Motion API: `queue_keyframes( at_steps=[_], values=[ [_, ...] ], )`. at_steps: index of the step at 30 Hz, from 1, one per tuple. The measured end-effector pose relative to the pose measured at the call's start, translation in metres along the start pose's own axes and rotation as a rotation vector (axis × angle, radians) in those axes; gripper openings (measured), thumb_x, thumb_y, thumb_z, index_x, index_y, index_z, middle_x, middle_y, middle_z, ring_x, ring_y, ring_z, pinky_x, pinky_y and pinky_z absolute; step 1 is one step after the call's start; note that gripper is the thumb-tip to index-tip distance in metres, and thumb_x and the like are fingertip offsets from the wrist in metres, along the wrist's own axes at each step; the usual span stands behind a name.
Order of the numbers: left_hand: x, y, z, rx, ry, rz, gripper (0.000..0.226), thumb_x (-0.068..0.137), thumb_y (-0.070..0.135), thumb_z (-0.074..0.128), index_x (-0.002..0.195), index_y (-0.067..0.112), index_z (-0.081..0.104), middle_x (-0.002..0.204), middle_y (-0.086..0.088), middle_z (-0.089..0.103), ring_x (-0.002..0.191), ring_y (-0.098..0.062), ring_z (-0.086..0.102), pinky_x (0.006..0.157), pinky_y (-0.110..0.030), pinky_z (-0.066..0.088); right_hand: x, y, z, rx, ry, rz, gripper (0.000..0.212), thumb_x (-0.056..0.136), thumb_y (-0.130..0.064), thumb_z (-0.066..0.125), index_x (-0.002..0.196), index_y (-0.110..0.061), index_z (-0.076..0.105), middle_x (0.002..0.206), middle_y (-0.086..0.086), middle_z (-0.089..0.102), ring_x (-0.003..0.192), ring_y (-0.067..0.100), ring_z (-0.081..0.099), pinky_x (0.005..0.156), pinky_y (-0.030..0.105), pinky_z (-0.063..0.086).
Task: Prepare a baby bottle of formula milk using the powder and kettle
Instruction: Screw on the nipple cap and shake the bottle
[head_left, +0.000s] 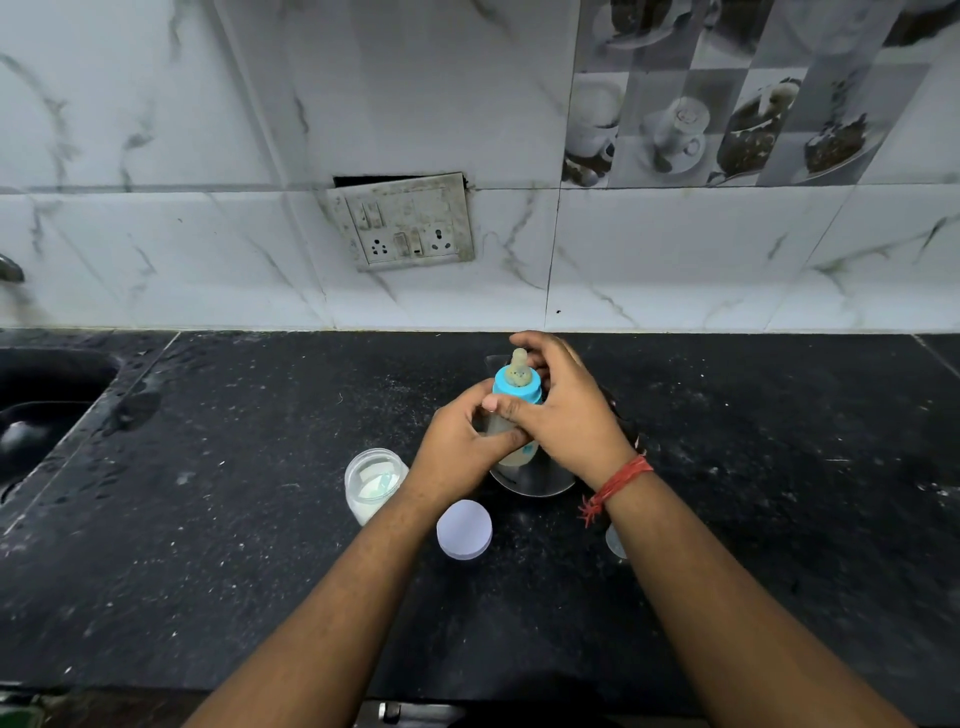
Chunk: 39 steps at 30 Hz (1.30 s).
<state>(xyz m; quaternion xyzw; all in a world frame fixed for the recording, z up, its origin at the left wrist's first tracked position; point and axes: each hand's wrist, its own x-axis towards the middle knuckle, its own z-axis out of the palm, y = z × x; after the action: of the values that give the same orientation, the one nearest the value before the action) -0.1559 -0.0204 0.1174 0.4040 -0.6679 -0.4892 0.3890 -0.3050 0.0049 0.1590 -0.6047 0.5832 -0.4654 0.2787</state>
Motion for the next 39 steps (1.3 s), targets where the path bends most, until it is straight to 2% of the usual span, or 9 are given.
queue_keyframes(
  at_steps=[3, 6, 11, 17, 20, 25, 32, 36, 39],
  values=[
    [0.001, -0.001, -0.004, -0.051, -0.029, -0.032, 0.048, 0.084, 0.012, 0.085, 0.128, 0.020, 0.068, 0.114, 0.005, 0.078, 0.107, -0.013, 0.073, 0.094, -0.028, 0.058, 0.005, 0.011, -0.013, 0.162, -0.161, 0.045, 0.054, 0.083, -0.015, 0.082, 0.130, -0.025, 0.057, 0.120, -0.010, 0.062, 0.118, 0.009, 0.062, 0.107, 0.034, 0.049],
    [0.001, 0.001, -0.007, -0.036, -0.055, -0.033, 0.049, 0.083, 0.016, 0.086, 0.129, 0.019, 0.068, 0.115, 0.005, 0.077, 0.108, -0.013, 0.073, 0.095, -0.030, 0.059, 0.008, 0.017, -0.021, 0.097, -0.233, 0.054, 0.051, 0.085, -0.020, 0.080, 0.133, -0.019, 0.063, 0.125, -0.009, 0.067, 0.119, 0.008, 0.064, 0.108, 0.043, 0.049],
    [0.000, 0.006, -0.003, 0.002, 0.014, 0.001, 0.050, 0.084, 0.015, 0.086, 0.130, 0.022, 0.067, 0.111, 0.010, 0.077, 0.104, -0.006, 0.072, 0.090, -0.022, 0.057, 0.006, 0.015, -0.011, 0.099, -0.058, 0.074, 0.057, 0.075, -0.042, 0.083, 0.127, -0.024, 0.068, 0.120, -0.009, 0.072, 0.113, 0.008, 0.067, 0.101, 0.043, 0.054],
    [0.001, 0.013, 0.007, 0.083, 0.128, 0.055, 0.047, 0.086, 0.014, 0.082, 0.128, 0.030, 0.067, 0.109, 0.018, 0.075, 0.100, 0.005, 0.069, 0.085, -0.013, 0.052, 0.002, 0.012, 0.006, 0.129, 0.110, 0.112, 0.043, 0.079, -0.028, 0.085, 0.119, -0.027, 0.068, 0.115, -0.009, 0.071, 0.109, 0.008, 0.066, 0.099, 0.041, 0.055],
    [0.002, 0.016, -0.003, -0.047, -0.027, -0.007, 0.041, 0.087, 0.010, 0.082, 0.124, 0.022, 0.069, 0.109, 0.008, 0.078, 0.102, -0.003, 0.072, 0.087, -0.018, 0.054, 0.005, 0.011, -0.009, 0.174, -0.063, 0.115, 0.052, 0.077, -0.038, 0.083, 0.124, -0.024, 0.066, 0.121, -0.006, 0.071, 0.113, 0.011, 0.067, 0.101, 0.044, 0.054],
    [0.002, 0.022, -0.017, -0.135, -0.255, -0.055, 0.038, 0.088, -0.001, 0.076, 0.119, 0.021, 0.069, 0.109, 0.009, 0.079, 0.105, -0.008, 0.073, 0.092, -0.023, 0.056, 0.008, 0.007, -0.032, 0.306, -0.344, 0.070, 0.045, 0.089, -0.008, 0.073, 0.133, -0.009, 0.063, 0.130, 0.005, 0.069, 0.123, 0.017, 0.064, 0.105, 0.036, 0.052],
    [0.004, 0.013, -0.009, -0.080, -0.087, -0.035, 0.040, 0.087, 0.009, 0.081, 0.125, 0.014, 0.069, 0.113, -0.001, 0.079, 0.107, -0.018, 0.074, 0.093, -0.029, 0.059, 0.006, 0.002, -0.012, 0.408, -0.117, 0.121, 0.039, 0.088, -0.001, 0.073, 0.125, -0.011, 0.067, 0.120, 0.000, 0.073, 0.110, 0.013, 0.070, 0.097, 0.031, 0.056],
    [0.002, 0.013, -0.001, 0.035, 0.048, -0.007, 0.041, 0.088, 0.010, 0.081, 0.126, 0.021, 0.069, 0.107, 0.009, 0.078, 0.099, -0.004, 0.073, 0.085, -0.018, 0.055, 0.003, 0.002, 0.004, 0.425, 0.017, 0.166, 0.045, 0.087, -0.003, 0.075, 0.130, -0.011, 0.065, 0.115, -0.001, 0.074, 0.107, 0.010, 0.071, 0.094, 0.029, 0.057],
    [0.001, 0.012, 0.006, 0.129, 0.137, 0.013, 0.043, 0.089, 0.016, 0.080, 0.129, 0.024, 0.068, 0.108, 0.012, 0.077, 0.097, -0.002, 0.072, 0.084, -0.020, 0.055, 0.004, 0.004, 0.014, 0.397, 0.094, 0.171, 0.047, 0.087, -0.007, 0.077, 0.131, -0.015, 0.065, 0.117, -0.003, 0.073, 0.110, 0.009, 0.069, 0.099, 0.035, 0.056]
  ],
)
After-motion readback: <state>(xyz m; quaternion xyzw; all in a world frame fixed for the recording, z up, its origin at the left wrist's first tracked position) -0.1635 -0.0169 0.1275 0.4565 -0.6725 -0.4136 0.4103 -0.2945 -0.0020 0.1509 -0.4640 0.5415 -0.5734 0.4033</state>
